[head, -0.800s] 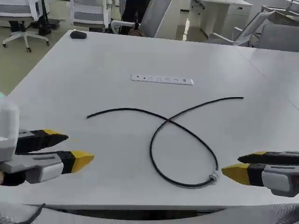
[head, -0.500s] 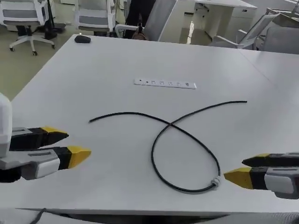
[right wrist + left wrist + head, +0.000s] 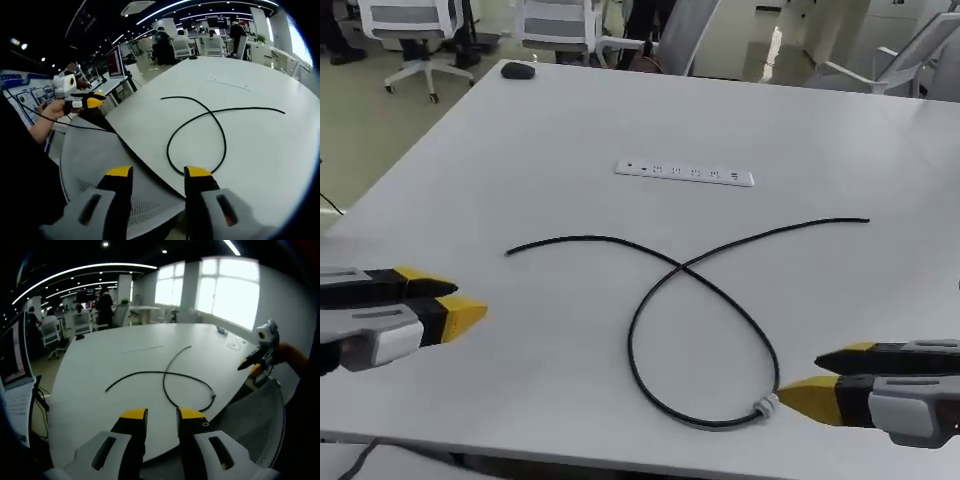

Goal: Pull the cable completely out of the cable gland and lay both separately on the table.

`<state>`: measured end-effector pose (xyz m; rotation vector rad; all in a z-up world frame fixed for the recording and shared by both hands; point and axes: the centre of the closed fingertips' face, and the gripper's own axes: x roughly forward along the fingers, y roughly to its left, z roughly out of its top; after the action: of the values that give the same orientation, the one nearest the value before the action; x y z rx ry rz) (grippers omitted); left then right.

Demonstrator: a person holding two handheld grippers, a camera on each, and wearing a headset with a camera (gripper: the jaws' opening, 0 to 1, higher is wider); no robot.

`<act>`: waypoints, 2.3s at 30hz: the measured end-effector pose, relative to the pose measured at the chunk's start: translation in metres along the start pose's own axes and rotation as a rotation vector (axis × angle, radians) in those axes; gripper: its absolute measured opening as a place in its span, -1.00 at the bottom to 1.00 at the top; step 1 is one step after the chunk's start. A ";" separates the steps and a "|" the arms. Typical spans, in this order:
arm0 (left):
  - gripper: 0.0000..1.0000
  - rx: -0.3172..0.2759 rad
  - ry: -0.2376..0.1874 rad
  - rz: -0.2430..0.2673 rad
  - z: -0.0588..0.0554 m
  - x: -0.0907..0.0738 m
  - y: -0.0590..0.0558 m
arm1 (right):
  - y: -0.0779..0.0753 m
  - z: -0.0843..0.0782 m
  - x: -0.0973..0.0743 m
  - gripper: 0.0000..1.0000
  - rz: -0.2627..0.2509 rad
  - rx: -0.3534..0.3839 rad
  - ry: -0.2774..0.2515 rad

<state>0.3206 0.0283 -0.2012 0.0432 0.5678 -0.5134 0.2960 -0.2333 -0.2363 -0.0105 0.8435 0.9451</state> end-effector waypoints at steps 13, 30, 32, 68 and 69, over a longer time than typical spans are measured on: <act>-0.47 -0.033 0.028 0.069 -0.003 0.007 -0.023 | -0.019 -0.001 0.001 -0.08 0.081 -0.077 0.058; -0.42 0.021 0.101 -0.068 -0.010 0.022 -0.033 | -0.014 0.005 0.007 -0.17 0.037 -0.070 0.061; -0.42 0.034 0.111 -0.097 -0.016 0.021 -0.036 | -0.012 0.005 0.009 -0.16 0.035 -0.078 0.058; -0.61 0.374 0.174 -0.426 -0.003 0.099 -0.135 | 0.003 -0.043 0.000 -0.29 -0.059 -0.013 0.109; -0.59 0.370 0.171 -0.435 -0.001 0.100 -0.138 | 0.004 -0.042 0.000 -0.29 -0.058 -0.014 0.107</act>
<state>0.3269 -0.1378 -0.2406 0.3229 0.6456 -1.0418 0.2667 -0.2456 -0.2639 -0.0977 0.9304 0.9021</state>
